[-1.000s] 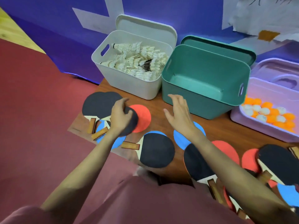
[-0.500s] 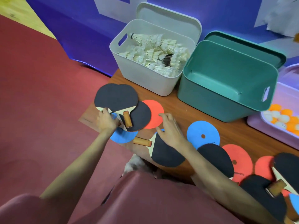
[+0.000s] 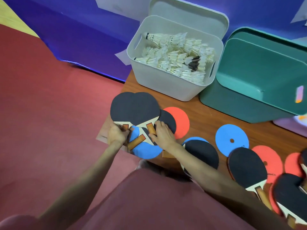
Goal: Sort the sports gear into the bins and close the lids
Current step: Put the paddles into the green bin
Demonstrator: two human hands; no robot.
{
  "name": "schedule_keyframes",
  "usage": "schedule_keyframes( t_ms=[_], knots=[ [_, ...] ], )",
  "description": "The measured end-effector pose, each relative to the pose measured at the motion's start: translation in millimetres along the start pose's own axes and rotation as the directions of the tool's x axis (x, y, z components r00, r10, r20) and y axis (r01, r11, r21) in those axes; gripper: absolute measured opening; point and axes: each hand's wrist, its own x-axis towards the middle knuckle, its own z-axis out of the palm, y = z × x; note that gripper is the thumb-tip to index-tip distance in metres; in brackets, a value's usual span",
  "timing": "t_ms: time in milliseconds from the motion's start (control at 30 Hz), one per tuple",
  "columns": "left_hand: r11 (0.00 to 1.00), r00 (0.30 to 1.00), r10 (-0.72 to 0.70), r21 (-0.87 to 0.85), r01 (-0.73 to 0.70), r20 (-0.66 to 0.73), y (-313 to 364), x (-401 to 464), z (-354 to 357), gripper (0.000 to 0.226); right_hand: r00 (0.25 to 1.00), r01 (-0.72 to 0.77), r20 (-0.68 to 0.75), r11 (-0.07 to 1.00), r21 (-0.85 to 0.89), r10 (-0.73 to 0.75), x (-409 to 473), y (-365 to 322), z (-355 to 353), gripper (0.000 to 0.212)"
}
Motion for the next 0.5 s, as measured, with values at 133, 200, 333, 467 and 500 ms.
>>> schedule_keyframes(
  t_ms=[133, 200, 333, 467, 500],
  knots=[
    [1.000, 0.998, -0.001, -0.001, 0.001, 0.060, 5.2, -11.1, -12.5, 0.043, 0.998, -0.064, -0.002, 0.998, -0.012, 0.064, 13.6, -17.9, 10.2, 0.046],
    [1.000, 0.997, -0.017, 0.010, 0.016, 0.080, 3.9, -9.9, -13.5, 0.042, 0.991, -0.129, -0.029, 0.988, 0.082, 0.132, 17.7, -20.0, 14.5, 0.054],
    [1.000, 0.996, 0.026, 0.013, -0.027, 0.085, 0.5, -5.4, -13.9, 0.043, 0.989, -0.128, -0.057, 0.982, 0.137, 0.137, 14.4, -18.3, 3.3, 0.055],
    [0.999, 0.996, 0.042, 0.020, -0.043, 0.081, 2.6, -5.4, -14.6, 0.045, 0.995, -0.062, -0.070, 0.989, 0.135, 0.072, 6.5, -0.3, -13.6, 0.053],
    [0.999, 0.996, 0.047, 0.018, -0.048, 0.080, 2.7, -4.4, -14.6, 0.044, 0.994, -0.047, -0.094, 0.988, 0.146, 0.061, 2.3, 4.7, -16.9, 0.051]
  ],
)
